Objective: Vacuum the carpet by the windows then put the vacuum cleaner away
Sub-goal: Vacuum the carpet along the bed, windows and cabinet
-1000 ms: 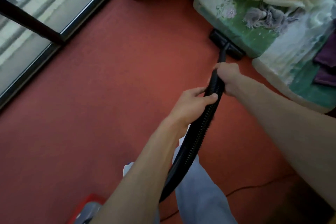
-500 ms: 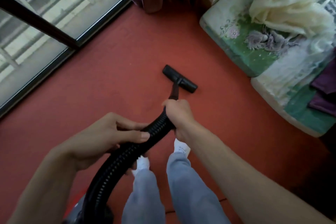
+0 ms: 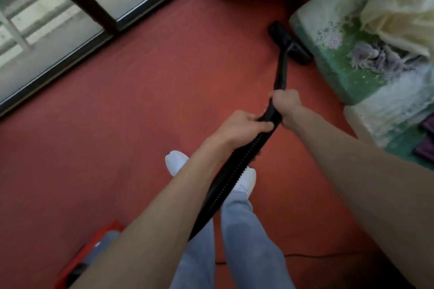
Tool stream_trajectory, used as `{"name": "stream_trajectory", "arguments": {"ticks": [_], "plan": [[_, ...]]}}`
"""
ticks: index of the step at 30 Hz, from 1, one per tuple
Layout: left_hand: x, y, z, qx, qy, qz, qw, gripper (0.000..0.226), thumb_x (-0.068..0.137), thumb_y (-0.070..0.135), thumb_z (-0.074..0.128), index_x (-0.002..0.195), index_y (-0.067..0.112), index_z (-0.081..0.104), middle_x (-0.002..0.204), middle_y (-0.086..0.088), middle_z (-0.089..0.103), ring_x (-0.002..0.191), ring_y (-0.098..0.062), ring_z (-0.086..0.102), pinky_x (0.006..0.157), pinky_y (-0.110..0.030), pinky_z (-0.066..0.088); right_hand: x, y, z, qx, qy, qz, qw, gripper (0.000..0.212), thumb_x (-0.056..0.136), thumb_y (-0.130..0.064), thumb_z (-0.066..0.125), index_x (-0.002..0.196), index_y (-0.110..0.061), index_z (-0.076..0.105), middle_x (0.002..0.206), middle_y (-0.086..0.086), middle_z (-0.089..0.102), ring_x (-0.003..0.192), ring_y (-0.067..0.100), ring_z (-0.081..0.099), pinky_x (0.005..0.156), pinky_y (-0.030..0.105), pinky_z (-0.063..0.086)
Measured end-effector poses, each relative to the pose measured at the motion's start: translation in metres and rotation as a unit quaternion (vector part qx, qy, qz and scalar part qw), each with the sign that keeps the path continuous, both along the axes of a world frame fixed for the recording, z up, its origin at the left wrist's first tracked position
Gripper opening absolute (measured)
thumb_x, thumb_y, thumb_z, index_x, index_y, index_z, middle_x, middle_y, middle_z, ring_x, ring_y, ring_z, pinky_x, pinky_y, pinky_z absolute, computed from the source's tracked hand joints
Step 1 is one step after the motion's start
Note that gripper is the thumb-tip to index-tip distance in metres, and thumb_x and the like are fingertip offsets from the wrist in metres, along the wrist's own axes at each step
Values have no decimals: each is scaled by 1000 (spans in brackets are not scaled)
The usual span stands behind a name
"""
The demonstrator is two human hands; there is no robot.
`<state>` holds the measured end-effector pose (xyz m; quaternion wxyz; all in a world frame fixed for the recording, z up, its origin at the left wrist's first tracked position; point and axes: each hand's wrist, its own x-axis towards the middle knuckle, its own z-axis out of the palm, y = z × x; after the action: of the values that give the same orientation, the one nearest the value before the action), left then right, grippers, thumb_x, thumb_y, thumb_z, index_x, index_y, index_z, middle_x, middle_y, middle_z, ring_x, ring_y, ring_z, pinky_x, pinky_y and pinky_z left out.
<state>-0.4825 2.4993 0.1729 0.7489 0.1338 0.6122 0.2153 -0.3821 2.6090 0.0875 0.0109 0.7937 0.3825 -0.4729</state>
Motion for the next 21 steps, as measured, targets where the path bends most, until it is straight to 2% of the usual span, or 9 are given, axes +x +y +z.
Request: {"name": "stream_trajectory", "arguments": {"ticks": [2, 4, 7, 9, 13, 15, 17, 19, 21], "plan": [[-25, -11, 10, 0, -11, -6, 1000, 26, 94, 23, 66, 113, 7, 70, 86, -18, 64, 68, -28, 62, 62, -37, 56, -19, -12, 14, 6, -13, 24, 1000, 41, 88, -17, 55, 126, -3, 56, 118, 15, 64, 106, 34, 63, 79, 34, 51], [-60, -24, 28, 7, -25, -14, 1000, 25, 92, 24, 69, 110, 8, 73, 86, -19, 68, 66, -28, 64, 58, -34, 58, -41, -24, 30, -8, 1, 48, 999, 42, 89, -17, 55, 128, -3, 52, 119, 13, 61, 105, 31, 60, 77, 31, 46], [-115, -45, 59, 34, -88, -66, 993, 25, 90, 30, 71, 110, 15, 75, 89, -20, 71, 72, -32, 68, 68, -43, 61, -75, -48, 64, -54, 23, 110, 992, 39, 85, -22, 54, 120, -3, 56, 106, 11, 62, 92, 28, 61, 71, 32, 46], [-138, -56, 75, 41, -135, -110, 984, 27, 92, 28, 69, 109, 8, 72, 93, -20, 72, 75, -31, 71, 77, -49, 60, -93, -58, 87, -97, 26, 179, 979, 36, 83, -23, 52, 114, -5, 59, 98, 10, 61, 82, 26, 57, 63, 31, 42], [-165, -62, 88, 48, -192, -121, 973, 15, 94, 21, 67, 95, 6, 67, 89, -15, 72, 74, -24, 73, 71, -39, 59, -138, -60, 120, -163, 18, 298, 940, 21, 83, -20, 50, 100, -9, 57, 84, 7, 53, 68, 24, 49, 54, 28, 36], [-178, -59, 85, 51, -198, -98, 974, 22, 92, 20, 68, 99, -1, 64, 91, -19, 70, 75, -27, 72, 71, -40, 59, -166, -51, 126, -151, 12, 334, 930, 25, 86, -20, 52, 105, -7, 59, 89, 9, 55, 73, 25, 51, 54, 28, 36], [-189, -52, 79, 51, -193, -63, 978, 34, 89, 22, 68, 104, -8, 61, 91, -23, 68, 76, -30, 71, 72, -43, 58, -193, -36, 126, -132, -7, 373, 918, 31, 89, -19, 51, 115, -4, 60, 96, 12, 57, 81, 28, 55, 62, 29, 41], [-196, -43, 74, 61, -184, -32, 980, 26, 89, 24, 68, 97, 0, 63, 90, -23, 68, 76, -32, 71, 75, -47, 57, -215, -21, 120, -117, -19, 401, 908, 34, 92, -17, 48, 121, -3, 58, 100, 14, 57, 85, 29, 56, 66, 30, 42], [-195, -34, 65, 48, -137, -9, 989, 24, 91, 26, 67, 94, 3, 64, 88, -23, 67, 76, -37, 69, 79, -54, 56, -226, -13, 106, -92, -32, 416, 904, 34, 92, -17, 46, 121, -3, 58, 106, 14, 61, 90, 31, 60, 67, 32, 47]]}}
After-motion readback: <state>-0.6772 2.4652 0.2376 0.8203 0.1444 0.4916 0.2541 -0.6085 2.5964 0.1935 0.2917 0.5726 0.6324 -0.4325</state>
